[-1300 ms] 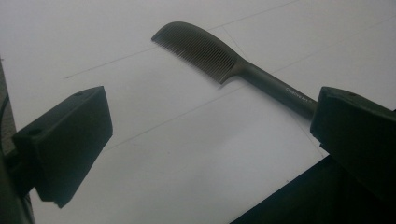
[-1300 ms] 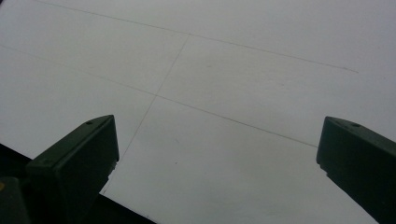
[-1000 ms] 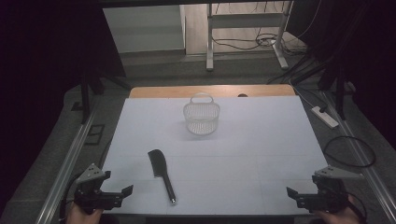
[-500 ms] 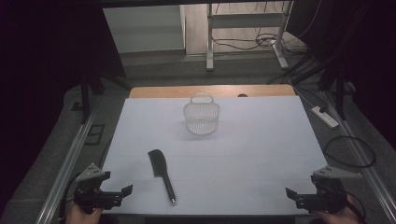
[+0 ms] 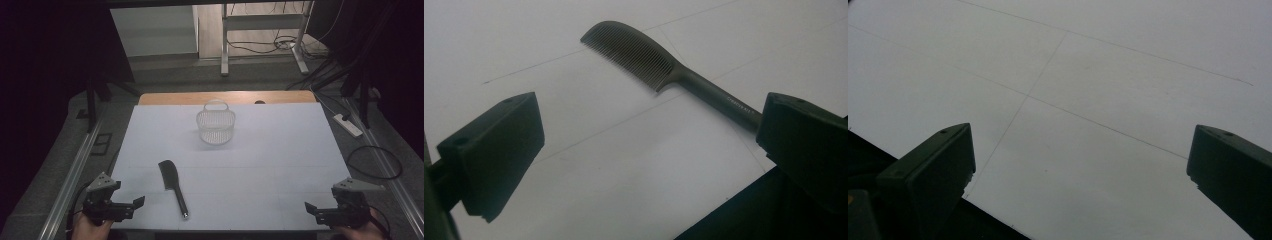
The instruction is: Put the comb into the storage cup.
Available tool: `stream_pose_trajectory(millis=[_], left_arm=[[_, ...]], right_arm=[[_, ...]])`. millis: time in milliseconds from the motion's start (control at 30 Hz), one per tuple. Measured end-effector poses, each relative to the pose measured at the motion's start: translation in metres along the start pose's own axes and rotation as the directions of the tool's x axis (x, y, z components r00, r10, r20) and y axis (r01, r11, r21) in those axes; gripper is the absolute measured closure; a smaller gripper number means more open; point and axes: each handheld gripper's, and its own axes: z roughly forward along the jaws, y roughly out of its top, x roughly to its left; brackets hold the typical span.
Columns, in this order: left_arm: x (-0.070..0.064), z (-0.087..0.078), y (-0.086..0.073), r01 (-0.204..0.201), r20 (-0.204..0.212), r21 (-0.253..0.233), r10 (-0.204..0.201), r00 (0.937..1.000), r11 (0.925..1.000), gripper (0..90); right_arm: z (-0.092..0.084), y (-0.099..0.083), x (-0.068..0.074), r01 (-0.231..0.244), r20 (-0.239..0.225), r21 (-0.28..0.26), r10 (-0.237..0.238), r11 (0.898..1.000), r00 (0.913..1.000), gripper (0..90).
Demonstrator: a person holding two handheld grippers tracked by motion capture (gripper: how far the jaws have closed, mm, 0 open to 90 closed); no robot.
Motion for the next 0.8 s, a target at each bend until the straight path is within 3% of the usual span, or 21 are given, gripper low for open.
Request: stream_pose_trajectory(millis=[367,800], left_arm=[[0.001,0.009,0.011,-0.02,-0.021,0.026,0.021,0.9996,0.9995,0.0],[0.009,0.022,0.025,-0.018,-0.009,0.036,0.018,0.9998,0.9992,0.0]], right_arm=[[0.001,0.0,0.0,0.009,-0.003,0.004,-0.009,1.0,1.0,0.0],[0.001,0.0,0.001,0.014,-0.006,0.007,-0.014,1.0,0.9999,0.0]])
